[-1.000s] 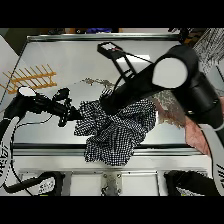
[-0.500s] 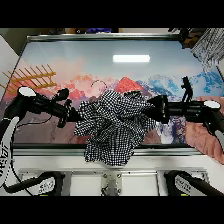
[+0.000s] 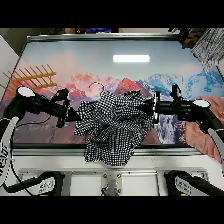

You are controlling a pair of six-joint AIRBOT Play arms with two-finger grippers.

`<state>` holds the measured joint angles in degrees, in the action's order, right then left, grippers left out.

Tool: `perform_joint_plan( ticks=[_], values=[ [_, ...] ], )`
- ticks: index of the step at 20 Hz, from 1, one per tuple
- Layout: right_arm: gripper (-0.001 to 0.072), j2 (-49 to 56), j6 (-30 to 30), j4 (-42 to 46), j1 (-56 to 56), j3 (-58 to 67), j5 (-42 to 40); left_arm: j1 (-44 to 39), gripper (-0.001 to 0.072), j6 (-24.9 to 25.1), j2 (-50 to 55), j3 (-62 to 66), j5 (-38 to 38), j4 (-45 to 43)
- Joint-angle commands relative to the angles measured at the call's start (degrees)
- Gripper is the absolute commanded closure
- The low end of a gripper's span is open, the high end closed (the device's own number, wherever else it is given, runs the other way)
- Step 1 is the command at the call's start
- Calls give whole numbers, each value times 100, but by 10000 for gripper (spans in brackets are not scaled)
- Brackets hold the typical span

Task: Fold the clothes and pants, and hang the long-sleeved shirts on hangers.

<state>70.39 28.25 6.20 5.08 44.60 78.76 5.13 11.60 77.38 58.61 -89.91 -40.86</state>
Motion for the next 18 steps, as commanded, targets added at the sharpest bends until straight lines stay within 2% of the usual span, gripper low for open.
perform_joint_plan(
  ticks=[1, 3, 4, 5, 6, 7, 10, 14, 18],
  values=[
    [703, 4, 350, 24, 2, 0, -208, -2, 695, -7, -4, 7, 66, 7],
    [703, 2, 326, 22, 2, 0, -203, -2, 695, -7, -4, 7, 63, 7],
    [703, 0, 323, 22, 2, 0, -203, -2, 150, -1665, -7, 11, 258, -2],
    [704, 0, 321, 22, 7, 0, -203, 0, 150, -1814, -7, 11, 363, -7],
    [704, -2, 125, 22, 9, 0, -201, 168, 151, -2472, -26, 11, 667, 4],
    [705, -11, 22, 22, 9, 0, -203, 380, 150, -2918, -133, 11, 896, 13],
    [705, -83, -96, 22, 9, 2, -205, 988, 151, -3504, -730, 11, 1591, 13],
    [705, -350, -374, 24, 24, 2, -380, 1707, 151, -4570, -1493, 11, 2369, 9],
    [706, -944, -820, 22, 127, 7, -629, 2277, 151, -5615, -2177, -4, 2518, -15]
  ],
)
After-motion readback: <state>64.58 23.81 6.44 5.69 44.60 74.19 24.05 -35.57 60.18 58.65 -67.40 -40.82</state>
